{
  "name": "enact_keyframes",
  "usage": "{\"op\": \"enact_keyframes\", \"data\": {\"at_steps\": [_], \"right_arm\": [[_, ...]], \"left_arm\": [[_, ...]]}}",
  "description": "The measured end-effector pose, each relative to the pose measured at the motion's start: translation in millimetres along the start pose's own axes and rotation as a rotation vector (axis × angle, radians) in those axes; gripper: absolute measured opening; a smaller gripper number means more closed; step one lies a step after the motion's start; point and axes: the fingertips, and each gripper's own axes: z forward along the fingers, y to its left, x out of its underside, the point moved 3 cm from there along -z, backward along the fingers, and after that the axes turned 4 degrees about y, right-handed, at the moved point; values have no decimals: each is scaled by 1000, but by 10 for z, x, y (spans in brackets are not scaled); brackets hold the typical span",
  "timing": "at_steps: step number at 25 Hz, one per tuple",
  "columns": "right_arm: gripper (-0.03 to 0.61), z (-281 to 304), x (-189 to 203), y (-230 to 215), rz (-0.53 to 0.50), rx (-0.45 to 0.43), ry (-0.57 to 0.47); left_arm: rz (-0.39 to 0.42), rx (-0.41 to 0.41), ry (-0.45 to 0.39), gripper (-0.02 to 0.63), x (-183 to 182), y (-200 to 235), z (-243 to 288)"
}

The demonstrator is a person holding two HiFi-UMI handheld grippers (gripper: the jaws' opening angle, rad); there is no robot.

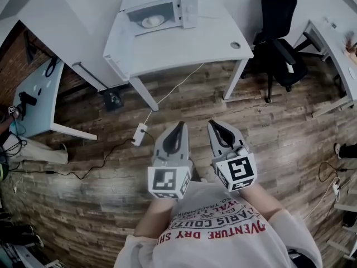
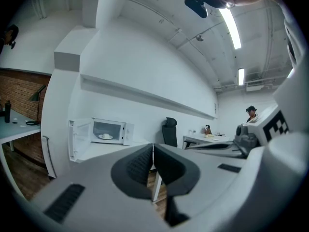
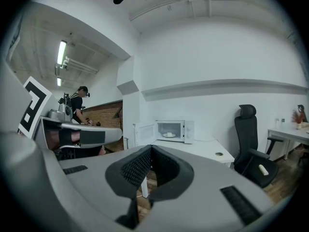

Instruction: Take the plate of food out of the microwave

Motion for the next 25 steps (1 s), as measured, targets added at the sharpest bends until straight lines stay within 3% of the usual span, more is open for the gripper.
{"op": "enact_keyframes", "data": {"at_steps": [15,25], "right_arm": [[12,1887,-584,-560,7,61,44],[12,2997,-907,-848,14,89,39]], "left_arm": [[-4,112,9,8,-658,1367,1695],[7,108,-11,9,-986,2264,2463]]}}
